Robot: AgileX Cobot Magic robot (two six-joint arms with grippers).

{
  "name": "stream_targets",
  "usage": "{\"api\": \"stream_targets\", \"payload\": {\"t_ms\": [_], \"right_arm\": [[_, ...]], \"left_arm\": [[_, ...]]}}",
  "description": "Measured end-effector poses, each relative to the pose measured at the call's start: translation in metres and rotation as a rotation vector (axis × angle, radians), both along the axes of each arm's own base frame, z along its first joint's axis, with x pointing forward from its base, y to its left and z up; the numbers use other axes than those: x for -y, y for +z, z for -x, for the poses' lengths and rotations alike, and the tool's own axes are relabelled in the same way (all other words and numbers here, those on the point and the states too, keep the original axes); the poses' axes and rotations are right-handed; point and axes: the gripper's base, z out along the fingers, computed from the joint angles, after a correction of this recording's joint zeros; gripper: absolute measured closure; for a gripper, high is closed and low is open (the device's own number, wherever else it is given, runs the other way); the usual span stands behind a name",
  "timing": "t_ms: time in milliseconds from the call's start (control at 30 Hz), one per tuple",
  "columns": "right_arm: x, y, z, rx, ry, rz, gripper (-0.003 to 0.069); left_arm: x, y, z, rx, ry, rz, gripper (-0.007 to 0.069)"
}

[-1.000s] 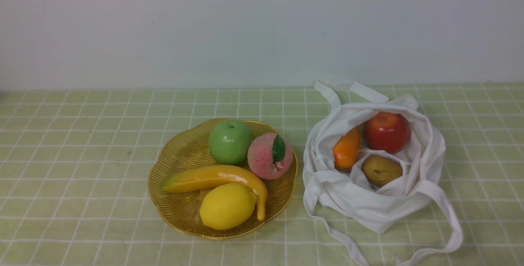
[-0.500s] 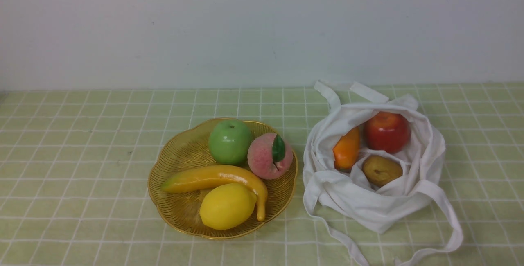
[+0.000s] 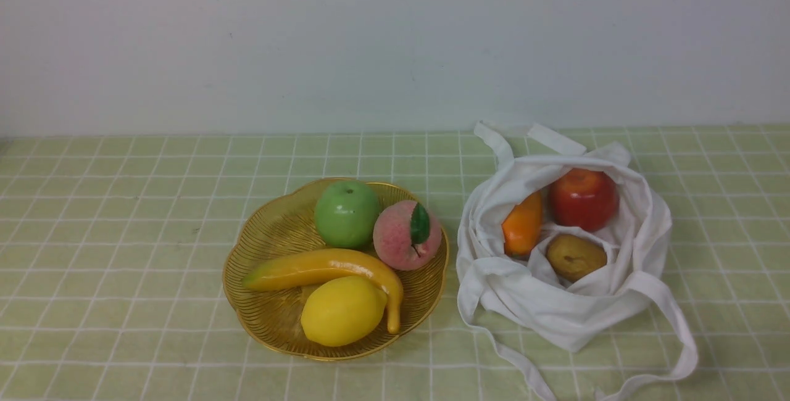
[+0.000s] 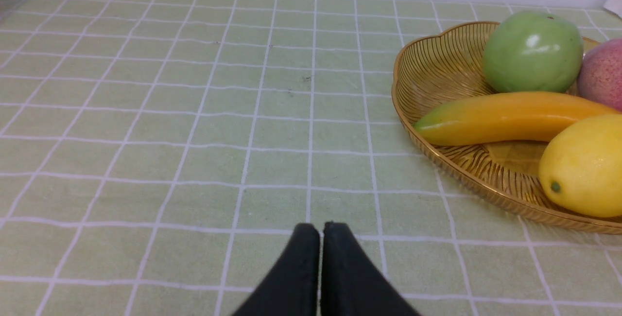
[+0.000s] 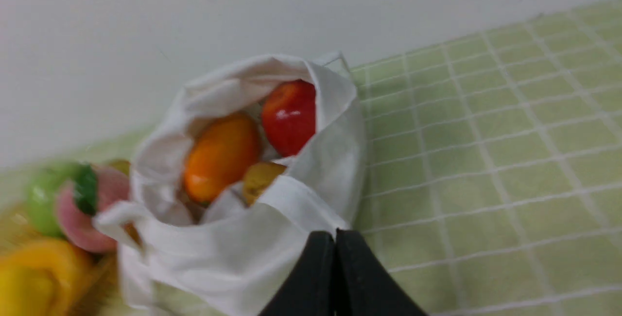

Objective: Take the fruit out of the bag on the green coffee tablecloth and place them on the plate.
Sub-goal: 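Reach for the kiwi in the white bag with the right gripper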

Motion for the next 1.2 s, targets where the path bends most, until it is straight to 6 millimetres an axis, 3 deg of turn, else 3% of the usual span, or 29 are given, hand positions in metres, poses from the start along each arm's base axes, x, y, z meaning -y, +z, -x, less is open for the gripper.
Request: {"api": "stream_targets", "payload": {"t_ms": [100,200,300,433,533,633,667,733,767,900,933,967,1200], "right_arm": [[-0.003,0.001,0.0,-0.016,0.0,-0.23,0.0674],[-0.004,0.004,0.0,-0.004,-0.006,-0.354,0.0674],[-0.004,0.005,0.0,0.004,-0.007,-0.379,0.0674],[-0.007,0.008,0.001,0.0,0.033,-0.283,0.0674],[-0.009,0.031,0.005,0.055,0.08,-0.192,0.0674],[-0.011,0.083,0.01,0.121,0.125,-0.019,0.0674],[-0.011,0.085,0.01,0.117,0.126,-0.001,0.0674],[-0.013,0.107,-0.002,-0.007,0.168,0.127,0.0674],[-0.013,0.107,-0.003,-0.031,0.177,0.136,0.0674],[-0.014,0.112,-0.049,-0.387,0.257,0.257,0.0674],[-0.014,0.111,-0.054,-0.415,0.269,0.262,0.0674],[-0.016,0.111,-0.07,-0.485,0.3,0.26,0.0674],[-0.036,0.114,-0.14,-0.565,0.54,0.22,0.065]], "left_arm": [[0.0,0.0,0.0,0.0,0.0,0.0,0.0632],[0.0,0.0,0.0,0.0,0.0,0.0,0.0632],[0.0,0.0,0.0,0.0,0.0,0.0,0.0632],[0.0,0.0,0.0,0.0,0.0,0.0,0.0632],[0.0,0.0,0.0,0.0,0.0,0.0,0.0632],[0.0,0.0,0.0,0.0,0.0,0.0,0.0632],[0.0,0.0,0.0,0.0,0.0,0.0,0.0632],[0.0,0.0,0.0,0.0,0.0,0.0,0.0632],[0.0,0.0,0.0,0.0,0.0,0.0,0.0632],[0.0,0.0,0.0,0.0,0.0,0.0,0.0632],[0.0,0.0,0.0,0.0,0.0,0.0,0.0632],[0.0,0.0,0.0,0.0,0.0,0.0,0.0632],[0.0,0.0,0.0,0.0,0.0,0.0,0.0632]]}}
